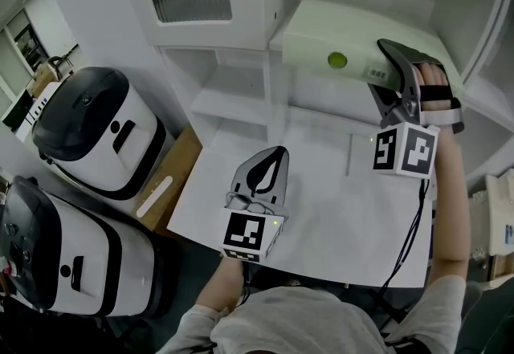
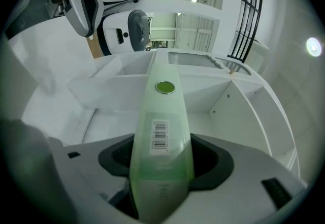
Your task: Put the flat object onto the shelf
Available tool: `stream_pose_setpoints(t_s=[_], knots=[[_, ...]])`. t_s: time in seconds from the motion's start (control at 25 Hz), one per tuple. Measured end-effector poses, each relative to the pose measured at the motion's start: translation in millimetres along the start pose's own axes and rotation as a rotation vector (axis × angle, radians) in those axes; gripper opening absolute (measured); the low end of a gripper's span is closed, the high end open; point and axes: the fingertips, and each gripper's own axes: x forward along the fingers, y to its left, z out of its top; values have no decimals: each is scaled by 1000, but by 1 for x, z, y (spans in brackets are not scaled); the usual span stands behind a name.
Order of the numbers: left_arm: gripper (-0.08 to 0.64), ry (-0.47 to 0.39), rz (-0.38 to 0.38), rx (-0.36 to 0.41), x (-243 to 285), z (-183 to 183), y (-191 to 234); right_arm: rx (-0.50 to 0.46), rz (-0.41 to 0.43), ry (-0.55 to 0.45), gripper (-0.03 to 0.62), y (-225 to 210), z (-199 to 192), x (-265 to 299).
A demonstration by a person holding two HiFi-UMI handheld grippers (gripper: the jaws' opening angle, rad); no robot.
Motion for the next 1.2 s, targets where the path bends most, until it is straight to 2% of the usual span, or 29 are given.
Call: stream_pose_setpoints(t_s=[0.44,1.2], knots=[[15,1,17,-6,-10,-1,7,7,-17,16,304,-1,-1,4],[15,-8,0,-7,-12,0,6,25,2,-24,327,-8,13,-38]])
